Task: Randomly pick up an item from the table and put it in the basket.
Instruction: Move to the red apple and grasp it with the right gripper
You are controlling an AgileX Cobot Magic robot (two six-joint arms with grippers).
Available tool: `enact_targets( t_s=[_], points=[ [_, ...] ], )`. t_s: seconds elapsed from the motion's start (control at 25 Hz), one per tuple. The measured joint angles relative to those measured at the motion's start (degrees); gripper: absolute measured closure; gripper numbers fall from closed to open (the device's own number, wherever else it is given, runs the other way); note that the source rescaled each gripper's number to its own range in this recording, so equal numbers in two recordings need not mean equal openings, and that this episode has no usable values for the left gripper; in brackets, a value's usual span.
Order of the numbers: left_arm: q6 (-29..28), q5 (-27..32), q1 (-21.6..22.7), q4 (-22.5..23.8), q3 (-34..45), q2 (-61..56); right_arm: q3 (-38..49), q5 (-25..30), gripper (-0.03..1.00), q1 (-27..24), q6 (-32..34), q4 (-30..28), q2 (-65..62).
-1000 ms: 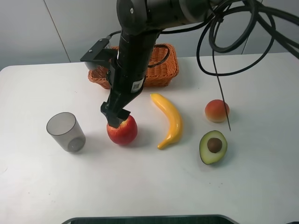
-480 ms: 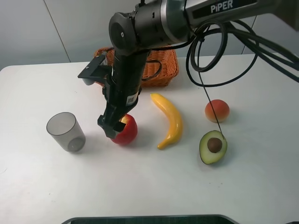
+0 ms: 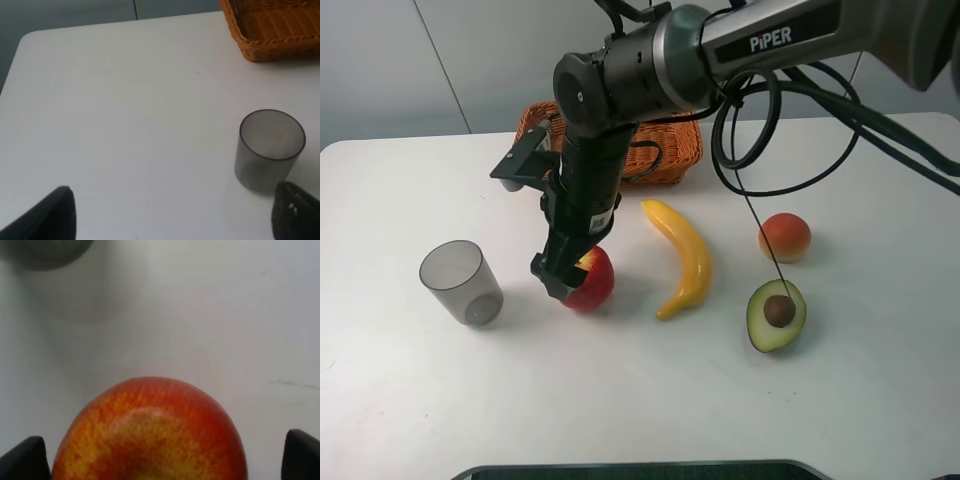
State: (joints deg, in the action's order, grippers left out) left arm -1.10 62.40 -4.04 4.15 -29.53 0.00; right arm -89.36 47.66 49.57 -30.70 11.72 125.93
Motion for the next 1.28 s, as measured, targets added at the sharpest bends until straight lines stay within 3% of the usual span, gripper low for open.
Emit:
enact_targets(
  t_s=[0.48,0.52,0.56,0.6,0.64,1.28],
  points=[
    [0.0,0.0,0.0,0.0,0.0,0.0,0.0,-0.13,-0.03,0.04,0.04,-0.28,1.84],
    [0.0,0.0,0.0,0.0,0.0,0.0,0.0,-0.13,0.09,0.04,0.14,-0.28,1.84],
    [0.0,0.0,0.0,0.0,0.0,0.0,0.0,-0.13,0.42,0.04,0.14,-0.28,1.84],
    [0.0,0.0,0.0,0.0,0.0,0.0,0.0,-0.13,0.89,0.04,0.26,-0.28,1.84],
    [0.0,0.0,0.0,0.0,0.0,0.06,0.0,-0.13,0.97,0.04,0.26,-0.28,1.84],
    [0.0,0.0,0.0,0.0,0.0,0.06,0.0,0.08,0.97,0.04,0.26,-0.28,1.84]
  ],
)
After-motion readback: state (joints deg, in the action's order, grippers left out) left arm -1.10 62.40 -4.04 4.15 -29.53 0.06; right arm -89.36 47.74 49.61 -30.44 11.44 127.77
